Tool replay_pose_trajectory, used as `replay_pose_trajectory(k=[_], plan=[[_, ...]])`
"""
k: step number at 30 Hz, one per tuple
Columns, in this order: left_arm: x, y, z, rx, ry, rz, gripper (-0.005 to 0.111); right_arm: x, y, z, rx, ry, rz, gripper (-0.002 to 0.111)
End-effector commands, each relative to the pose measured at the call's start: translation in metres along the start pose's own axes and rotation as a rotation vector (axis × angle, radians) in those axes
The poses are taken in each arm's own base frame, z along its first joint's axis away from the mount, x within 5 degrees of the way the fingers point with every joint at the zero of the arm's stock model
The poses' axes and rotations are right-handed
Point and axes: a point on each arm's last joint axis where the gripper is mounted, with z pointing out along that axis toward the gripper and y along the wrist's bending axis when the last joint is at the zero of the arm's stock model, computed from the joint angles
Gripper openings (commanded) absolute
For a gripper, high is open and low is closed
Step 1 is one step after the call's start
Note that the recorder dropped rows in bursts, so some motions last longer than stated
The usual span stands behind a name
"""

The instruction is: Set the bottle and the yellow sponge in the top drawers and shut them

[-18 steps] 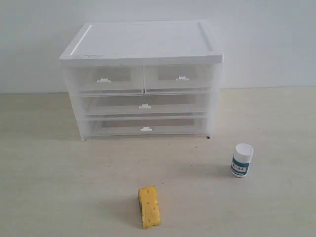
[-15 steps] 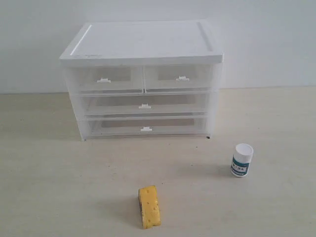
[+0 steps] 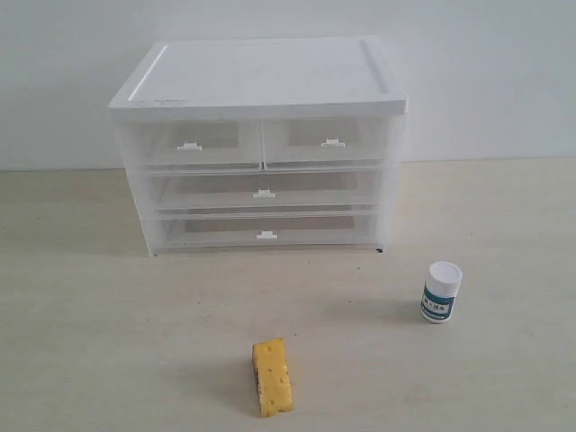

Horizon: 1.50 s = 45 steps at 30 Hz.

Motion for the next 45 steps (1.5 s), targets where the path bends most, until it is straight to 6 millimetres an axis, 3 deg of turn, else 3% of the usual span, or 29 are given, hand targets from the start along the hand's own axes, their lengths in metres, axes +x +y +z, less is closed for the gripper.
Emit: replay_pose_trajectory(k=[1,6,15,23,36,45], plan=[[0.001,0.0,0.0,-0.002,-0.002,-0.009,0.004,-0.008,0.004,0.033,-0.036,0.019,-0.057,0.0],[0.001,0.0,0.0,-0.002,-0.002,-0.009,0.004,0.002,0.004,0.066,-0.047,0.072,-0.058,0.0],[0.001,0.0,0.0,-0.002,-0.002,-0.009,0.004,0.036,0.009,0.096,-0.114,0.105,-0.069,0.0],[0.001,0.0,0.0,-0.002,-0.002,-0.009,0.004,0.066,0.036,0.108,-0.156,0.149,-0.07,0.0],[0.001,0.0,0.0,-0.002,-0.002,-0.009,0.004,0.117,0.094,0.108,-0.199,0.155,-0.046,0.0],[0.001,0.0,0.0,-0.002,-0.002,-0.009,0.004,0.146,0.132,0.131,-0.272,0.195,-0.059,0.0]])
